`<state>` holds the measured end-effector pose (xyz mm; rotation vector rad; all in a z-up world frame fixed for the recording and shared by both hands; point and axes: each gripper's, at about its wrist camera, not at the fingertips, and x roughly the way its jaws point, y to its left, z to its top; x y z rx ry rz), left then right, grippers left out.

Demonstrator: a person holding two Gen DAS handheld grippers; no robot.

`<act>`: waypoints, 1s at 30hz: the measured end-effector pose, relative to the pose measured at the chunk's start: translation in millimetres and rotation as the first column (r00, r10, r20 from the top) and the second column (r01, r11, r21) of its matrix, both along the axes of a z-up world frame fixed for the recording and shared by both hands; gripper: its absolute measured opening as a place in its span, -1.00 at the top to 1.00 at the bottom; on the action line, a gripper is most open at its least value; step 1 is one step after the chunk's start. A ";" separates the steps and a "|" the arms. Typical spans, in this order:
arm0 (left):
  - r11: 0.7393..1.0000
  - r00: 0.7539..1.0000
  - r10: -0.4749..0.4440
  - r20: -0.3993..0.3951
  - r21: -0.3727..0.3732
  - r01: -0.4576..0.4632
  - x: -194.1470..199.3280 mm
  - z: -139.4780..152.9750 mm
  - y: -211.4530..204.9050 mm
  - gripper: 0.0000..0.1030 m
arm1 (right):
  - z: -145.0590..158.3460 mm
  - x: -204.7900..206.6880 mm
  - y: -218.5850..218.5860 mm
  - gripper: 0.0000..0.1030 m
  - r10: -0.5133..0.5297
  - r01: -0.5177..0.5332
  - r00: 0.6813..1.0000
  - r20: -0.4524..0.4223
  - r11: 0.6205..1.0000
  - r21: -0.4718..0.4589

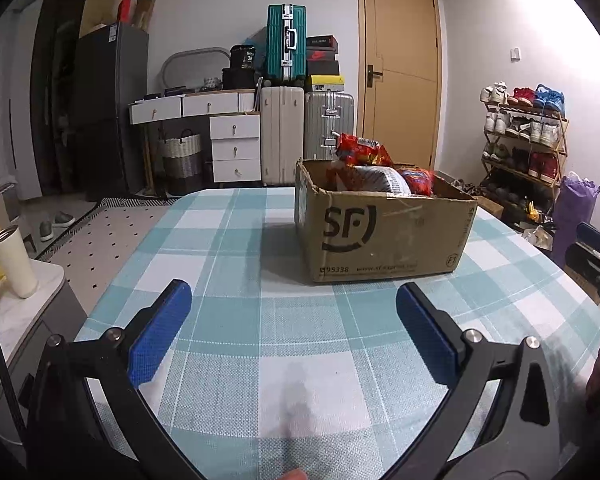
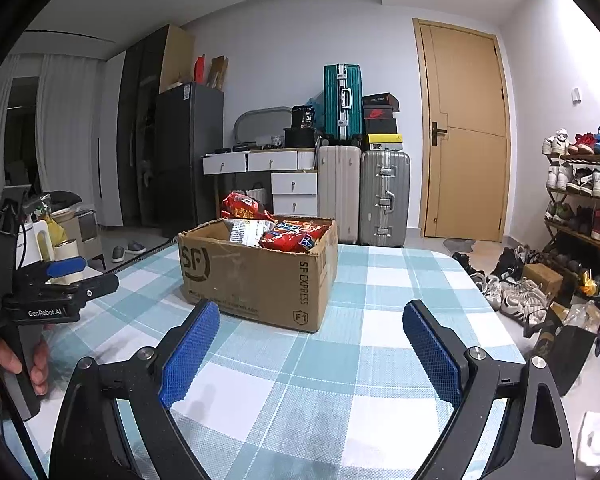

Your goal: Organize snacks

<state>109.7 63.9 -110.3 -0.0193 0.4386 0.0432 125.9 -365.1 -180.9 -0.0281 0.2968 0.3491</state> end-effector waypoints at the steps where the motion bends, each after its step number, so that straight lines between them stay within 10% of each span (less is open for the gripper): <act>1: 1.000 1.000 0.003 0.004 0.006 -0.003 0.4 -0.2 -0.8 -0.98 | -0.7 1.1 0.9 -0.84 0.005 -0.005 1.000 -0.003 1.000 -0.003; 30: 1.000 0.992 0.015 0.127 0.022 -0.018 -22.7 6.8 -2.0 -0.98 | -3.2 0.7 2.1 -0.99 0.005 -0.005 1.000 0.001 1.000 -0.004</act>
